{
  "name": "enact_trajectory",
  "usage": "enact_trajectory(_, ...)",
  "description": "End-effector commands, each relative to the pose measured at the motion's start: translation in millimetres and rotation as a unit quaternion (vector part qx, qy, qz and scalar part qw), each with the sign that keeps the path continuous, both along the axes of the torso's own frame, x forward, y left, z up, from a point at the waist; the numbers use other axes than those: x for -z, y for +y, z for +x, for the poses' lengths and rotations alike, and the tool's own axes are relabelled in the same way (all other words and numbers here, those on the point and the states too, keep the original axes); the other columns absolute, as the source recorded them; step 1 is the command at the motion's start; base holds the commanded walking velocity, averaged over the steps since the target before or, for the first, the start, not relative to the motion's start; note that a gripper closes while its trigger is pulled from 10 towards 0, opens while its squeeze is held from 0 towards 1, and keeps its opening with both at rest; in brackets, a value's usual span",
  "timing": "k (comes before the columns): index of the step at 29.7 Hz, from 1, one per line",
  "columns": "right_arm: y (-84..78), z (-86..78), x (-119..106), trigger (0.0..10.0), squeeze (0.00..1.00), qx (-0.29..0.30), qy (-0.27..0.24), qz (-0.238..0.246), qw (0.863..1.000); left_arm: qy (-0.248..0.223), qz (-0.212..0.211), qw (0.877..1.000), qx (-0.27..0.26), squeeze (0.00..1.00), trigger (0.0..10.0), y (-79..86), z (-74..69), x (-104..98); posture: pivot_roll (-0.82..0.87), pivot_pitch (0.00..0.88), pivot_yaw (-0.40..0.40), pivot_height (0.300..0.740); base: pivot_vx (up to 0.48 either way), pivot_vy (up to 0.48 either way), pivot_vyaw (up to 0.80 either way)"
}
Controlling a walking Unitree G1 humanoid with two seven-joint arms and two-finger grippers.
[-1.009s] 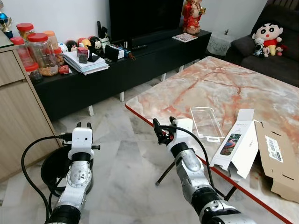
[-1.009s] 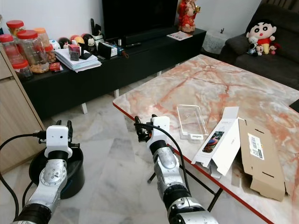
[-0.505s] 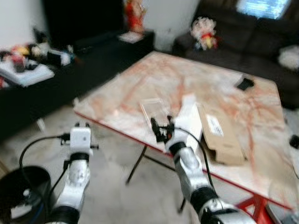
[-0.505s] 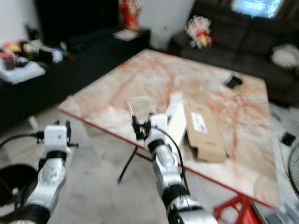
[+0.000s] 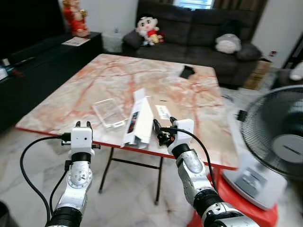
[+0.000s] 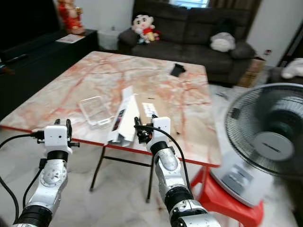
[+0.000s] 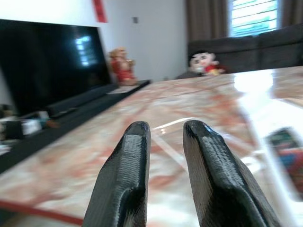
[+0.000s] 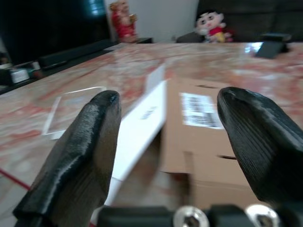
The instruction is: Picking trash to rubbish bin
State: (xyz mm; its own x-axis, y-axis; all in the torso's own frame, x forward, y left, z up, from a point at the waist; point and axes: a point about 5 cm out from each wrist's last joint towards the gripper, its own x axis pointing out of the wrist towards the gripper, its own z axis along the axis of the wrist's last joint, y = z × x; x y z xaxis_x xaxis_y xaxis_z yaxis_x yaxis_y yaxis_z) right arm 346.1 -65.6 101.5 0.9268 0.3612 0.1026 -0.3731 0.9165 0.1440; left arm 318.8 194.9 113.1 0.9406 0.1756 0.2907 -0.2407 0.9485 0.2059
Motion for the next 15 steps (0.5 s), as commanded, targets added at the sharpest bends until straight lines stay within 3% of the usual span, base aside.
enact_trajectory(1, 3.1, 0.7, -3.8, 10.0, 0.00, -0.002, -0.006, 0.008, 1.000, -0.004, 0.000, 1.000, 0.004, 0.00, 10.0, -1.8, 1.1, -3.3, 0.05, 0.000, -0.077, 0.740, 0.000, 0.000, 0.00)
enact_trajectory(15, 4.9, 0.5, -4.6, 10.0, 0.00, -0.005, -0.009, 0.009, 1.000, -0.003, -0.014, 1.000, -0.001, 0.00, 10.0, -0.4, 1.6, -4.3, 0.05, 0.000, -0.078, 0.740, 0.000, 0.000, 0.00)
